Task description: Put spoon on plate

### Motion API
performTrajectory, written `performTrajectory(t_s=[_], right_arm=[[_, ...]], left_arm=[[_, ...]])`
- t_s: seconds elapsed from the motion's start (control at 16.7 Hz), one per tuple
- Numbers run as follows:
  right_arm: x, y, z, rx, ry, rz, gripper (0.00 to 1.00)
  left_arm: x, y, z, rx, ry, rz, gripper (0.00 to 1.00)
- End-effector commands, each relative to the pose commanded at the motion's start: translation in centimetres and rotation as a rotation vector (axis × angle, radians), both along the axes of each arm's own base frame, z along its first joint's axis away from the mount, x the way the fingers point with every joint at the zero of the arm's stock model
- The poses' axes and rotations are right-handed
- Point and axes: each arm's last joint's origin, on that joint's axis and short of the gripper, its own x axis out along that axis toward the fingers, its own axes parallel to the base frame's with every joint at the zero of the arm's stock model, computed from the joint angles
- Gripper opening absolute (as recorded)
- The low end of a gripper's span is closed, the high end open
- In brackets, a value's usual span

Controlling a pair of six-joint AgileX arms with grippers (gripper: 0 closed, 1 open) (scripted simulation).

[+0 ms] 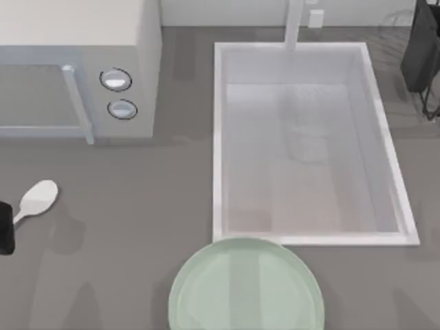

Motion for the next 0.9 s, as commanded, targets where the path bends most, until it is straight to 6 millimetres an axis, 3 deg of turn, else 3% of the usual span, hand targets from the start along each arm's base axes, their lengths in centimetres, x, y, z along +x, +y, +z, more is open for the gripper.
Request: performTrajectory(t_s=[0.24, 0.54, 0.9], right_arm=[[0.0, 0.0, 0.0, 0.000, 0.000, 0.000, 1.00], [0.0, 0.0, 0.0, 0.000, 0.000, 0.000, 1.00], [0.0, 0.0, 0.0, 0.000, 0.000, 0.000, 1.00]], left_arm=[[4.0, 0.7, 1.5, 0.115, 0.400, -0.055, 1.00], [10.2, 2.1, 0.8, 0.191, 0.876, -0.196, 1.00], [15.4, 3.6, -0.7, 0.212, 1.167, -0.350, 1.00]])
